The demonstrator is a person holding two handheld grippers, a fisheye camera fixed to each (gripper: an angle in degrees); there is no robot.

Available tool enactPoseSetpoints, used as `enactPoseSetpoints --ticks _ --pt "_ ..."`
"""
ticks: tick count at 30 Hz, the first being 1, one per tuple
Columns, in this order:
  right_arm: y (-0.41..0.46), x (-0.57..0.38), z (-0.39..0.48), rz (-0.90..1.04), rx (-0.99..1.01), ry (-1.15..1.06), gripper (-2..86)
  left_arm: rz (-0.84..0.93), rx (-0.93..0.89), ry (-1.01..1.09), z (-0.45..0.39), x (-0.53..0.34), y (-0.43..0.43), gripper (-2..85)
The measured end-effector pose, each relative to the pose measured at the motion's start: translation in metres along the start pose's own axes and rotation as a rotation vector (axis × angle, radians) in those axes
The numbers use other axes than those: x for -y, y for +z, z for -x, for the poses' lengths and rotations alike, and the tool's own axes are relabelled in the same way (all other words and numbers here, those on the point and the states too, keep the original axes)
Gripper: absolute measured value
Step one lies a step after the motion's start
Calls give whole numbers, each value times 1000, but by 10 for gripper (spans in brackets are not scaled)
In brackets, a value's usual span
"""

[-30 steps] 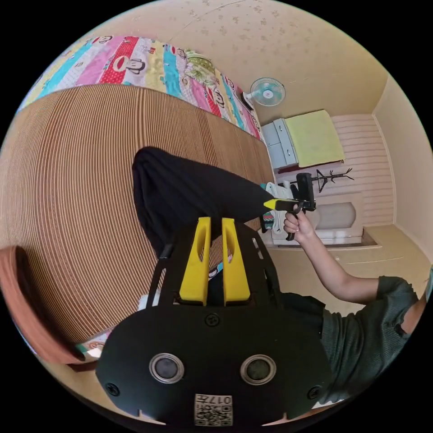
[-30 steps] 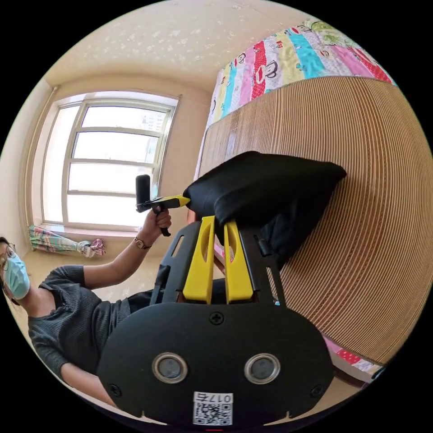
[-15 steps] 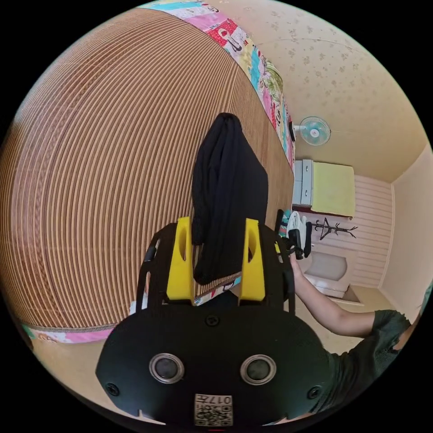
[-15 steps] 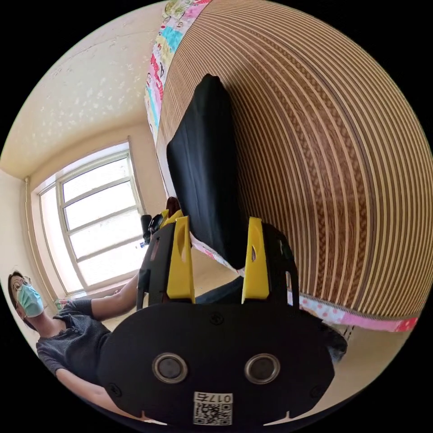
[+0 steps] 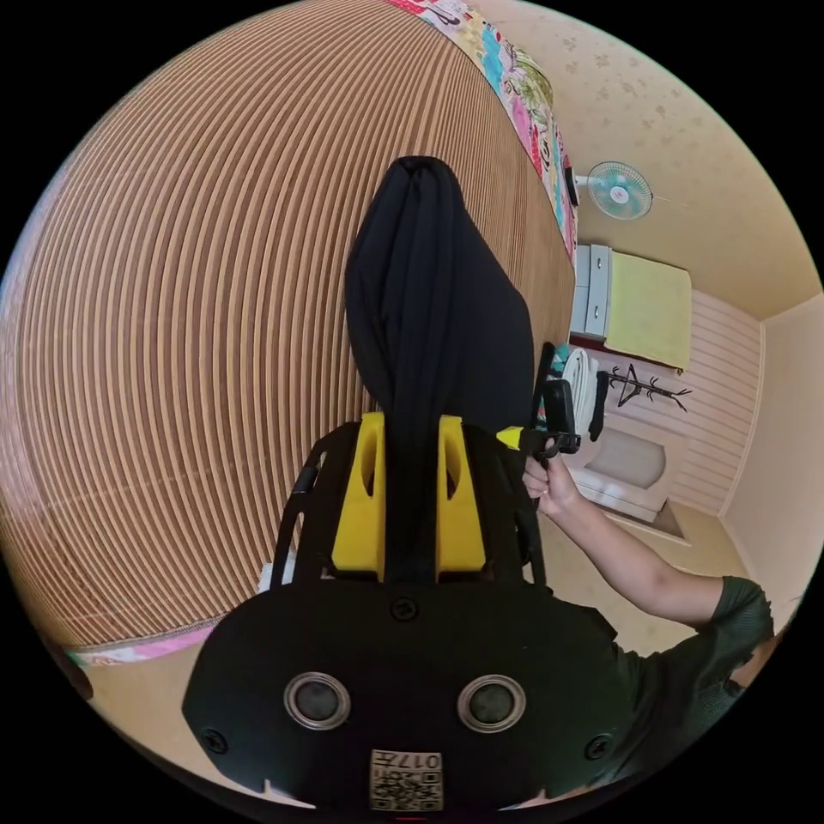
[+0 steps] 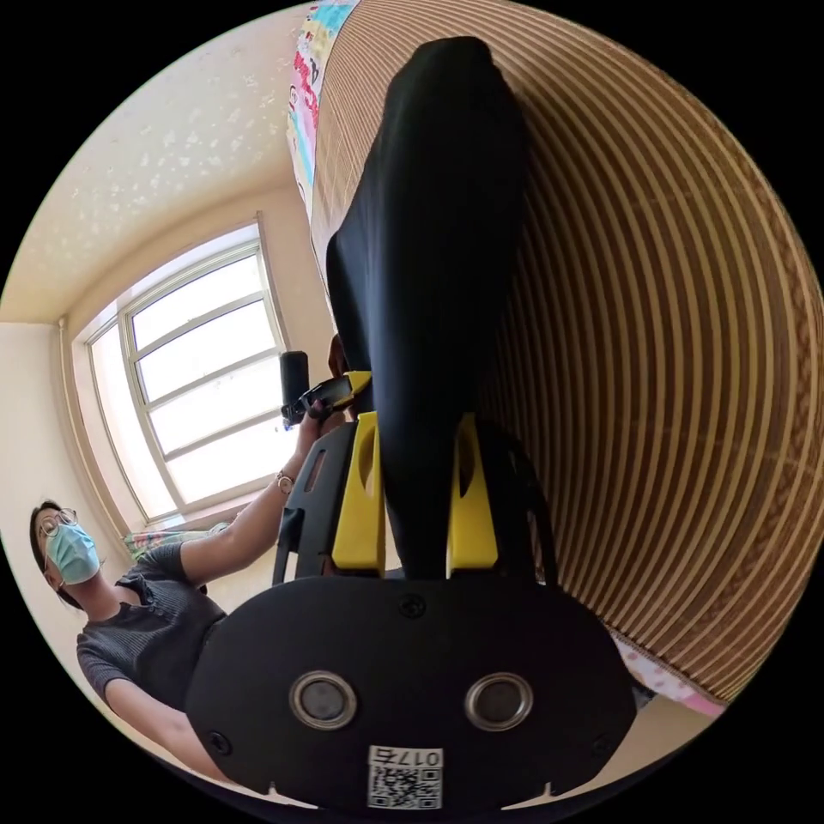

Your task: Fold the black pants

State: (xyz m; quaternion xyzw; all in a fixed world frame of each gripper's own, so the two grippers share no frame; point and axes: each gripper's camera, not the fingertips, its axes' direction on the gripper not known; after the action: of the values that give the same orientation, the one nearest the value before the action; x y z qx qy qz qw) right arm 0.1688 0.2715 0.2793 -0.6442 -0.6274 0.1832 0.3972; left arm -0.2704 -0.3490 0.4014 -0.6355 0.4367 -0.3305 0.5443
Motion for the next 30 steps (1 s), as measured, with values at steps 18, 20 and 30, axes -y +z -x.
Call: enactPoseSetpoints --ticks 18,20,30 --pt "311 0 297 317 143 -350 83 -407 364 -17 34 -188 -299 81" --pt "363 25 331 301 138 -374 86 -434 415 -31 47 -180 -334 83" --pt "425 76 282 377 -241 -290 38 -591 647 -637 212 -171 -310 66"
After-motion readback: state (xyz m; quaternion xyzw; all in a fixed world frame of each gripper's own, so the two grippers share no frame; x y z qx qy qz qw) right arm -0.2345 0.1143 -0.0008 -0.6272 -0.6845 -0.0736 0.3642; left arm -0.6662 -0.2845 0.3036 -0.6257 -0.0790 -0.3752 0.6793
